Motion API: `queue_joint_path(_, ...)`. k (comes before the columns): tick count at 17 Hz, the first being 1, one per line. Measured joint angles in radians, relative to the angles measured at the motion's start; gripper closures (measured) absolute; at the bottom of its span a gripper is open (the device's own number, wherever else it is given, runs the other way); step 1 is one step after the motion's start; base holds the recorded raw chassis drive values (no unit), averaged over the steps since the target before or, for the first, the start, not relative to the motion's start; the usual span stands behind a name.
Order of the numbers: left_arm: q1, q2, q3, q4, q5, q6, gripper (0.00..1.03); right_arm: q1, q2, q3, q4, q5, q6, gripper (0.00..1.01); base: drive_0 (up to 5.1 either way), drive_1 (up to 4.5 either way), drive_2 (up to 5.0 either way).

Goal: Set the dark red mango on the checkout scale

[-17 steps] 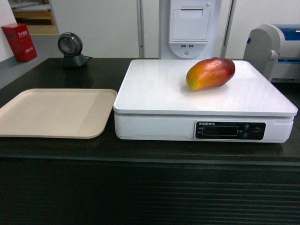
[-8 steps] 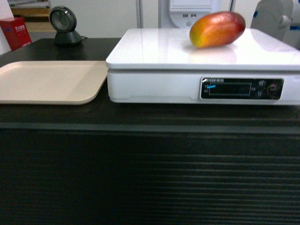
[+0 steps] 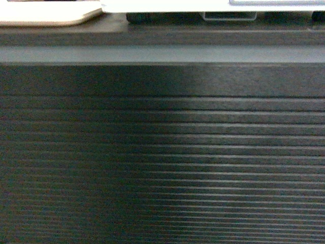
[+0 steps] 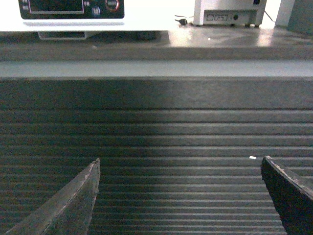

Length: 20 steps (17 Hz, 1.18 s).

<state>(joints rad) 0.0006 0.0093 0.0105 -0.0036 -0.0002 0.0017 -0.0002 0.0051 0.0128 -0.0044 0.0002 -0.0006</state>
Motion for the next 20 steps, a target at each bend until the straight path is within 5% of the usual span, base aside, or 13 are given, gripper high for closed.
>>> queue_joint_path(20, 0.000, 0.000, 0.000, -0.002, 0.000, 0.000, 0.05, 0.000, 0.000, 0.000, -0.001, 0.000, 0.000, 0.03, 0.0, 0.00, 0.0)
